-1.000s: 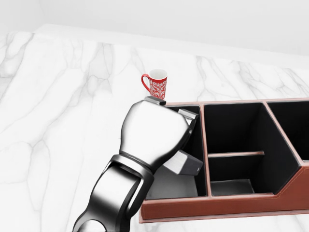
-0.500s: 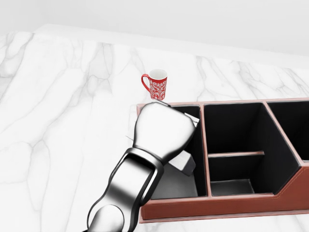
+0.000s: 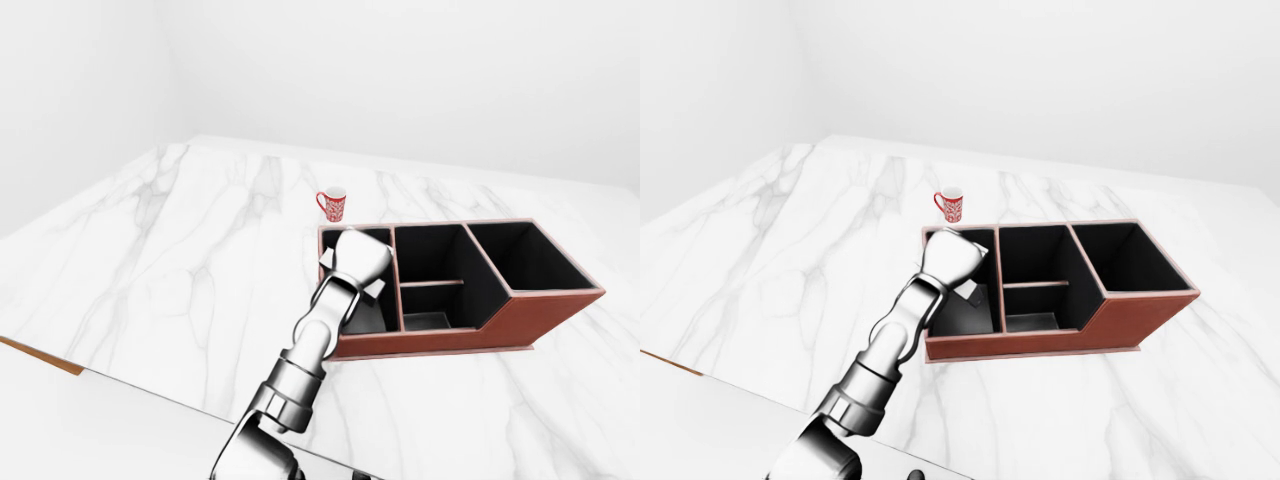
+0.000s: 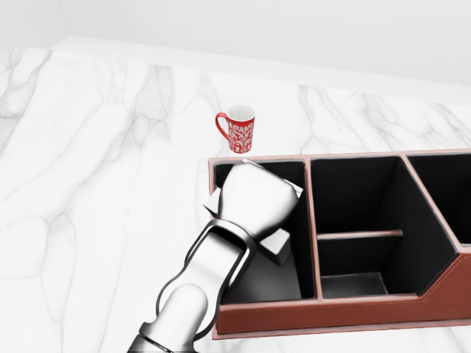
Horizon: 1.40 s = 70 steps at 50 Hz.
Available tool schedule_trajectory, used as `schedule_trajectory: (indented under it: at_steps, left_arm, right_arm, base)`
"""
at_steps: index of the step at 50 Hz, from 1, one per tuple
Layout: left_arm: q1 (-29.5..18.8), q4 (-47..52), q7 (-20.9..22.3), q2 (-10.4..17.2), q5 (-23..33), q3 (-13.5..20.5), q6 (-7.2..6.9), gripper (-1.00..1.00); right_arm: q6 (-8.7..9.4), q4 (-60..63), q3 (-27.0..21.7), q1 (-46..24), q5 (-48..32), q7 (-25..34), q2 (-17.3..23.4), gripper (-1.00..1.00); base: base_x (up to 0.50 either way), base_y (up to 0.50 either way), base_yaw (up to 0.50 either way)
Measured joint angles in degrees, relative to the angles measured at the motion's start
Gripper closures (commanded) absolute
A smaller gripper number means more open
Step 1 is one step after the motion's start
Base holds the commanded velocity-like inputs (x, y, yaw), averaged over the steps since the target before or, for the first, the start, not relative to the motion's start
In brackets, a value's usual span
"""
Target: Pick up the book and place it in the left compartment of the caddy.
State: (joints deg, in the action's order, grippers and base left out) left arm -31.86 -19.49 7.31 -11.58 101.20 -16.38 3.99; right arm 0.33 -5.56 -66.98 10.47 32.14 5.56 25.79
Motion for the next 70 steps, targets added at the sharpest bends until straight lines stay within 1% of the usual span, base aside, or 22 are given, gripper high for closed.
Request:
schedule_trajectory:
  at_steps: [11, 24, 31, 47, 58, 70]
  left_arm:
    - [-3.72, -8.79, -4.42, -0.07, -1.54, 0.81, -0.62, 1.00]
    - [-9.24, -20.97, -9.92, -0.81, -4.29, 1.56, -1.82, 1.00]
    - [-11.18, -25.88, -12.15, -1.20, -5.41, 1.54, -2.39, 1.00]
    - [-13.06, -35.62, -17.14, -2.00, -6.40, 1.11, -3.98, 1.00]
    - [-12.91, -40.74, -20.17, -2.82, -6.03, 0.52, -5.58, 1.00]
    - [-13.65, -47.25, -24.27, -3.61, -6.13, -0.17, -6.69, 1.00]
  right_arm:
    - [-0.30, -0.24, 0.19, -0.02, 0.00, 0.01, 0.01, -1.00]
    - [-0.14, -0.11, 0.14, -0.03, 0.01, 0.01, 0.02, -1.00]
    - [-0.16, -0.20, 0.20, -0.03, 0.00, 0.01, 0.05, -1.00]
    - [-0.07, -0.14, 0.25, -0.08, -0.11, -0.05, 0.00, -1.00]
    - [-0.12, -0.23, 0.30, -0.07, -0.10, -0.05, 0.03, -1.00]
    - [-0.10, -0.21, 0.27, -0.05, -0.08, 0.00, 0.04, -1.00]
  base:
    - [0.00, 0.00, 0.00]
    - [0.00, 0.00, 0.00]
    - [0.00, 0.00, 0.00]
    - [0.00, 0.00, 0.00]
    - [0.00, 0.00, 0.00]
    - [0.00, 0.00, 0.00]
